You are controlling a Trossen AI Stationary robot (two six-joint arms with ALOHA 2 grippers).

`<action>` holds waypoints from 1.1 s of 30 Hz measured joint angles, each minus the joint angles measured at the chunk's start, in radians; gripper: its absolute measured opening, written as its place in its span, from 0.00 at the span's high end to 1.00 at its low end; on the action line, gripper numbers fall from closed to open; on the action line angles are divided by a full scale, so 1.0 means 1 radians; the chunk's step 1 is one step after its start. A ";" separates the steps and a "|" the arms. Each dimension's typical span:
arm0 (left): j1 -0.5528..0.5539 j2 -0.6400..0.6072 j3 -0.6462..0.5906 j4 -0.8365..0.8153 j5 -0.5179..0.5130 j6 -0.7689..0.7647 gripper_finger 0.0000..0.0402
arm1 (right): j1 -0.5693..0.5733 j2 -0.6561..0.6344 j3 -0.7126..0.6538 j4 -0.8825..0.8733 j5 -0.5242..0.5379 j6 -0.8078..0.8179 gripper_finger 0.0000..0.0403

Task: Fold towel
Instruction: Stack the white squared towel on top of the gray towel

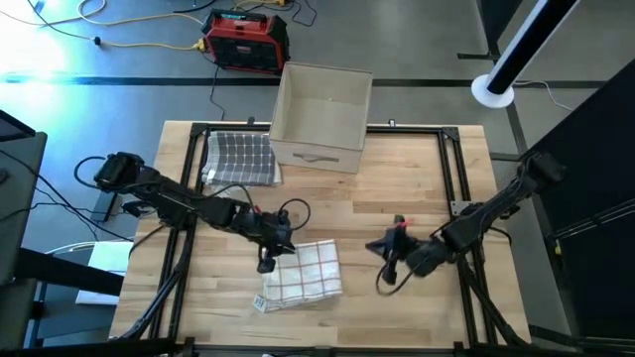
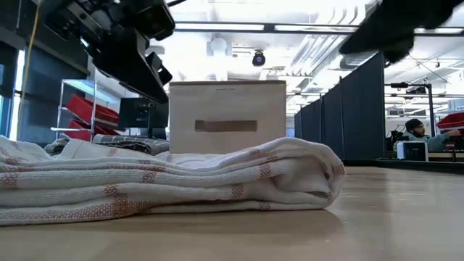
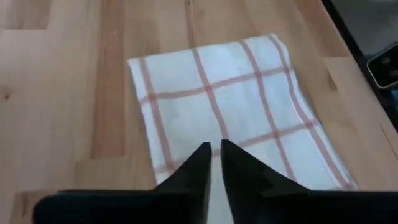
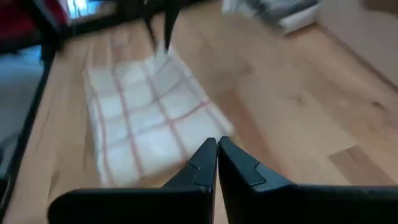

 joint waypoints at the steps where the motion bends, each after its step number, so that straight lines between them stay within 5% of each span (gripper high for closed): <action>1: 0.000 0.011 0.005 0.001 -0.001 -0.010 0.84 | -0.010 -0.027 -0.037 0.046 0.010 -0.007 1.00; 7: 0.012 0.094 0.020 0.019 -0.029 -0.030 0.62 | -0.068 -0.125 -0.187 0.262 0.008 -0.094 1.00; 13: 0.056 0.204 0.020 0.044 -0.047 -0.079 0.44 | -0.084 -0.131 -0.219 0.299 -0.035 -0.124 1.00; 21: 0.042 0.347 0.025 0.119 -0.013 -0.087 0.34 | -0.081 -0.129 -0.220 0.289 -0.079 -0.131 1.00; 26: -0.004 0.384 0.032 0.090 -0.149 -0.095 0.46 | -0.081 -0.129 -0.220 0.285 -0.087 -0.131 1.00; 31: -0.022 0.349 0.027 0.069 -0.091 -0.092 0.89 | -0.081 -0.129 -0.220 0.291 -0.091 -0.131 1.00; 33: -0.028 0.305 0.032 -0.019 -0.057 -0.081 0.94 | -0.081 -0.129 -0.220 0.290 -0.093 -0.130 1.00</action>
